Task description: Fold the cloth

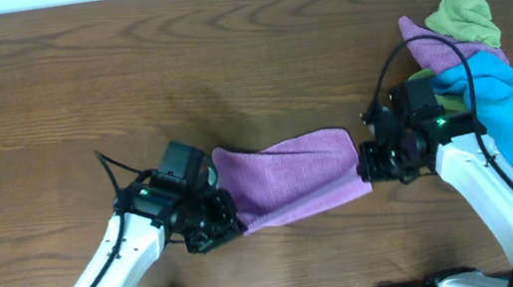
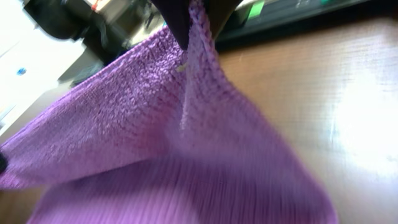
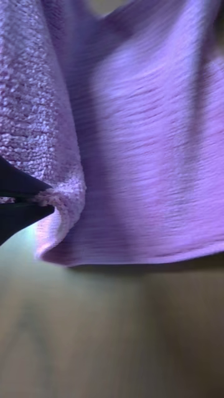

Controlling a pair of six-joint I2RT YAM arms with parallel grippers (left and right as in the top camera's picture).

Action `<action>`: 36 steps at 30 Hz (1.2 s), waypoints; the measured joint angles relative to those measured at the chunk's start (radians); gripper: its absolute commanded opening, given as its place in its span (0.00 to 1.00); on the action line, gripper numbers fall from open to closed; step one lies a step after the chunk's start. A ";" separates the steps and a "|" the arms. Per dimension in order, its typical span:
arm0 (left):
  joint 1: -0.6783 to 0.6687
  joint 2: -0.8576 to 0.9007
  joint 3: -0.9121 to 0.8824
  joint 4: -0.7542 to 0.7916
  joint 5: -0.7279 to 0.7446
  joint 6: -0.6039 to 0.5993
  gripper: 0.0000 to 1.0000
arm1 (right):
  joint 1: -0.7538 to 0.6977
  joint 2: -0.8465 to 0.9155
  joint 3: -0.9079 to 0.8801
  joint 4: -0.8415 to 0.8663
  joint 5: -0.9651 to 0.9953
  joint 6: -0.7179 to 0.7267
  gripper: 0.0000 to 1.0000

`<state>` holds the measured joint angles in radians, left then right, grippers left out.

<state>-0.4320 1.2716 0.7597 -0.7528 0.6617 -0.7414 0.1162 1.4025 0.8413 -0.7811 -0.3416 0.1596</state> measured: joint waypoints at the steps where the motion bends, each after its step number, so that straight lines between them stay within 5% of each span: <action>1: 0.012 0.000 0.000 0.030 -0.012 -0.008 0.06 | 0.000 0.000 0.000 0.039 0.001 0.005 0.01; 11: 0.066 0.000 0.000 0.043 -0.075 -0.037 0.06 | 0.035 0.000 0.004 0.082 0.002 0.035 0.01; 24: 0.020 0.000 -0.001 -0.325 -0.032 0.044 0.06 | 0.040 -0.003 0.013 -0.429 -0.040 0.019 0.01; 36: -0.102 0.000 -0.001 -0.371 -0.064 0.057 0.06 | 0.061 -0.030 0.013 -0.496 -0.046 0.054 0.01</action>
<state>-0.5339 1.2716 0.7589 -1.1240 0.5976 -0.6846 0.1772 1.3724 0.8543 -1.2774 -0.3878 0.2138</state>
